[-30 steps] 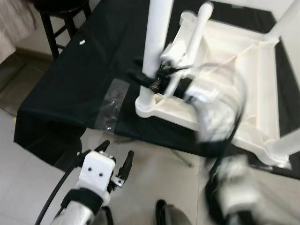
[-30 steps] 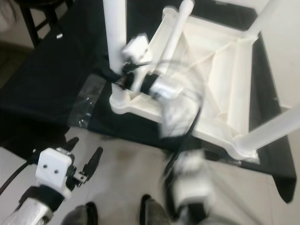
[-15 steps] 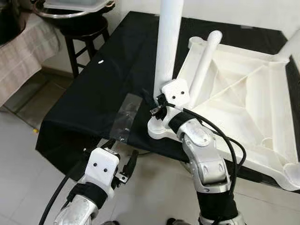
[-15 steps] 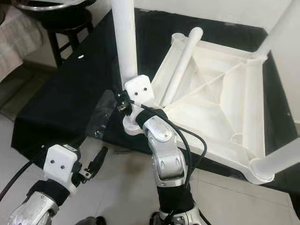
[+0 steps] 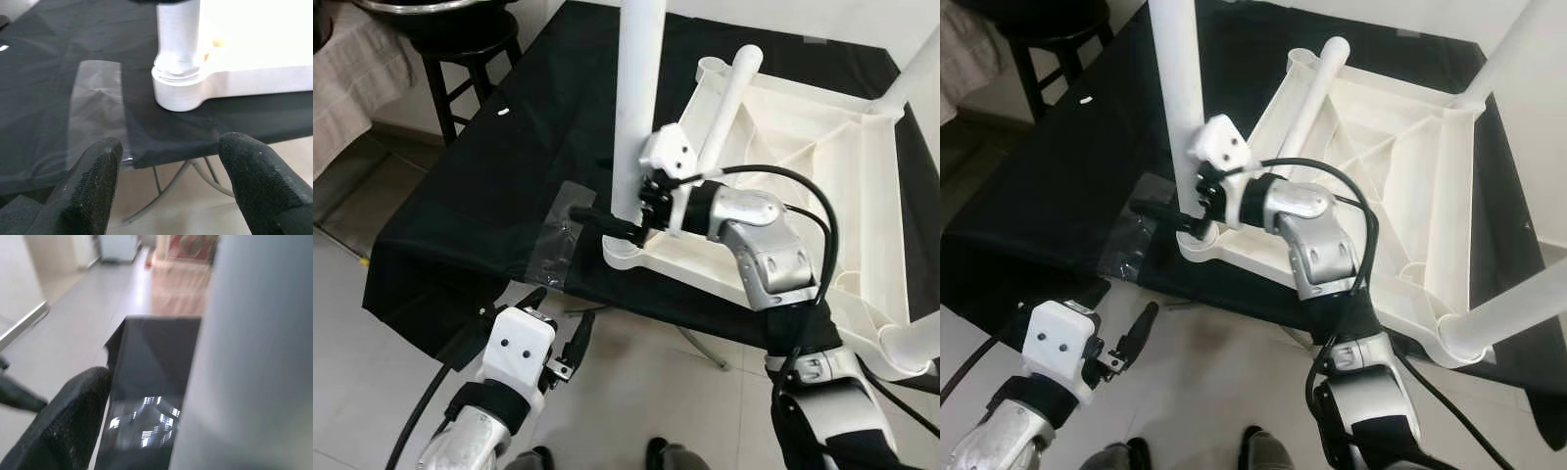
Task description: Building children table
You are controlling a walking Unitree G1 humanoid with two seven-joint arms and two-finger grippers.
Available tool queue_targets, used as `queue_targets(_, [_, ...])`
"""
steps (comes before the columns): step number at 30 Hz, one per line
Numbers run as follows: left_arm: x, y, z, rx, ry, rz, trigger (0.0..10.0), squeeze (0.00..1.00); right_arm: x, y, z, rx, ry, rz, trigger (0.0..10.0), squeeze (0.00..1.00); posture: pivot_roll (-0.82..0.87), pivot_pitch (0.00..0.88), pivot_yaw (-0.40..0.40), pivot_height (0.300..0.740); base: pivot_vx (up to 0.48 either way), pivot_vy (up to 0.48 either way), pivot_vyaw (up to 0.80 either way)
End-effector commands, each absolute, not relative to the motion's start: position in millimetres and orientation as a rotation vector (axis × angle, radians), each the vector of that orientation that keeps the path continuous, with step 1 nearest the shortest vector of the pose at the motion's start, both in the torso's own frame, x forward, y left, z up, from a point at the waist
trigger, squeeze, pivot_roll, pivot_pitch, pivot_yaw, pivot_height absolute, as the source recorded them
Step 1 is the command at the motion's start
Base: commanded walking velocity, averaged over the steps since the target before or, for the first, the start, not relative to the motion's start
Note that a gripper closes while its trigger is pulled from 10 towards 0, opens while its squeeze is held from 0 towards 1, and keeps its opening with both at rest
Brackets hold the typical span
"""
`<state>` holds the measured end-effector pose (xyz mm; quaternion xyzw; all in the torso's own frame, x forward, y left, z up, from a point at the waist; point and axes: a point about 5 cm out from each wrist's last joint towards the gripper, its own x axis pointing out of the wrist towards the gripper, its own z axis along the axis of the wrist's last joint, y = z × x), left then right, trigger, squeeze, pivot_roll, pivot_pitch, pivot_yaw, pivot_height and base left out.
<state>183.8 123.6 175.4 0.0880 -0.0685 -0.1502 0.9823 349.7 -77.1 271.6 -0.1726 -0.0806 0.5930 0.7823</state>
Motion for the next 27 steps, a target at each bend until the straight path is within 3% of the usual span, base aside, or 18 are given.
queue_targets(1, [179.2, 122.1, 174.8, 0.173, -0.13, -0.305, 10.0, 0.0, 352.4, -74.4, 275.6, -0.413, -0.188, 1.326, 10.0, 0.0, 0.08, 0.309, -0.071, 0.74, 0.0, 0.0, 0.0])
queue_targets(10, [169.9, 121.3, 176.1, 0.168, -0.117, -0.297, 10.0, 0.0, 371.3, -89.5, 310.6, -0.363, -0.224, 1.442, 10.0, 0.0, 0.11, 0.338, -0.079, 0.74, 0.0, 0.0, 0.0])
queue_targets(11, [169.0, 121.2, 176.2, 0.167, -0.115, -0.297, 10.0, 0.0, 372.8, -91.9, 313.2, -0.344, -0.222, 1.462, 0.0, 0.0, 0.12, 0.342, -0.08, 0.74, 0.0, 0.0, 0.0])
queue_targets(27, [168.7, 120.6, 175.8, 0.165, -0.108, -0.299, 10.0, 0.0, 376.6, -109.2, 316.4, -0.264, -0.237, 1.509, 0.0, 0.0, 0.09, 0.338, -0.076, 0.74, 0.0, 0.0, 0.0])
